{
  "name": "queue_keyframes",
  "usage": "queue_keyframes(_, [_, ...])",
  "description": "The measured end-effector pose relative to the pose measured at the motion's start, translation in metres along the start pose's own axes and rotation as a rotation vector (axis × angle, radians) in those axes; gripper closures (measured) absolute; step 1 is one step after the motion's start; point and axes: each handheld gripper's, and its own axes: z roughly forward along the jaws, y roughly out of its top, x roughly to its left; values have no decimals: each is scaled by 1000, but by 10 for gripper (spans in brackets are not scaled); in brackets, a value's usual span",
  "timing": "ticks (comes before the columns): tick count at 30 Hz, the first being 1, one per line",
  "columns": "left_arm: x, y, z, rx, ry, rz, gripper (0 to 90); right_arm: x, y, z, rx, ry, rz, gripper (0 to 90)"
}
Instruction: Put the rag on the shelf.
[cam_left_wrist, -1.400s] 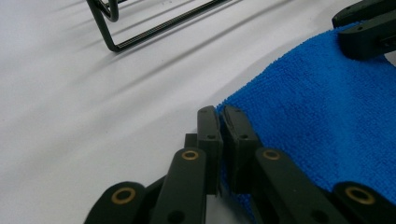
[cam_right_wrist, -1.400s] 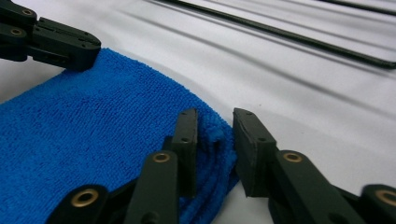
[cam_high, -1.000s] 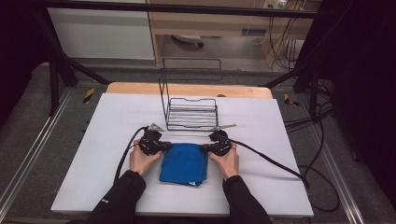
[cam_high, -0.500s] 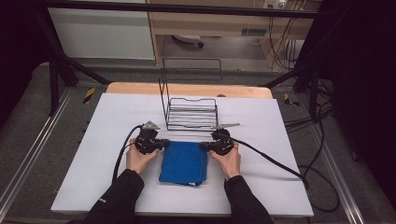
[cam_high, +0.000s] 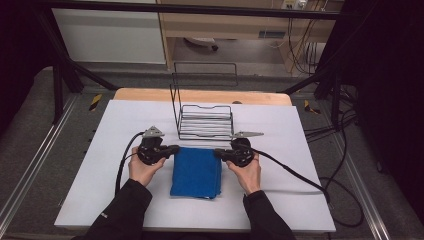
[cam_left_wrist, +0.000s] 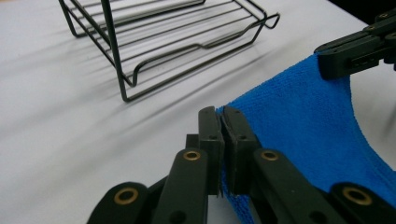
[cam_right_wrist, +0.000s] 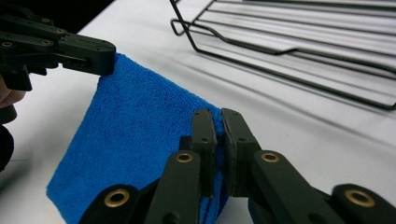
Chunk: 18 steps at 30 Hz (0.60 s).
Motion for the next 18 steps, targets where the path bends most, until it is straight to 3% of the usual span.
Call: queue_keyframes(18, [-27, 16, -36, -115, -5, 56, 870, 22, 15, -34, -139, -4, -120, 853])
